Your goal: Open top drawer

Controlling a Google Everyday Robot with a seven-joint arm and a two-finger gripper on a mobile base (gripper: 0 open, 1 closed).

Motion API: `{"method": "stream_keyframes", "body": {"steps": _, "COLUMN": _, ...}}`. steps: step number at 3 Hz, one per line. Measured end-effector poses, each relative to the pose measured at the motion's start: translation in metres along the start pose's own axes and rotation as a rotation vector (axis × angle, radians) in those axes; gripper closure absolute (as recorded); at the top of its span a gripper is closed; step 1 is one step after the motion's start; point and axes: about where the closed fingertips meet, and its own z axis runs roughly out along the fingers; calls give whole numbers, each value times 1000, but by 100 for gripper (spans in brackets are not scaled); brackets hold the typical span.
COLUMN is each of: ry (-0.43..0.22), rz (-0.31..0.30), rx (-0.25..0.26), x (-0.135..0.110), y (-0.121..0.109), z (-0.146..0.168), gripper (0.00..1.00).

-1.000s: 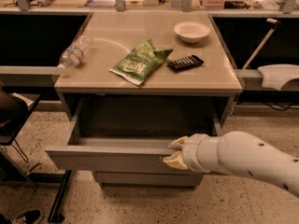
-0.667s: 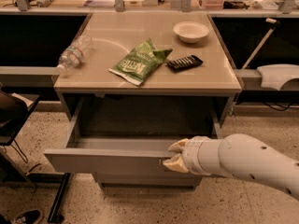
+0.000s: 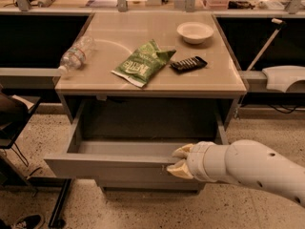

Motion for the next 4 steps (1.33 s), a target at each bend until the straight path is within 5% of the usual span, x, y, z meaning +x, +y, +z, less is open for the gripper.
{"method": "stream_keyframes", "body": {"steps": 4, "ry": -5, "rz": 5, "rx": -5, "x": 5, "y": 12, "z": -9, "gripper": 100}}
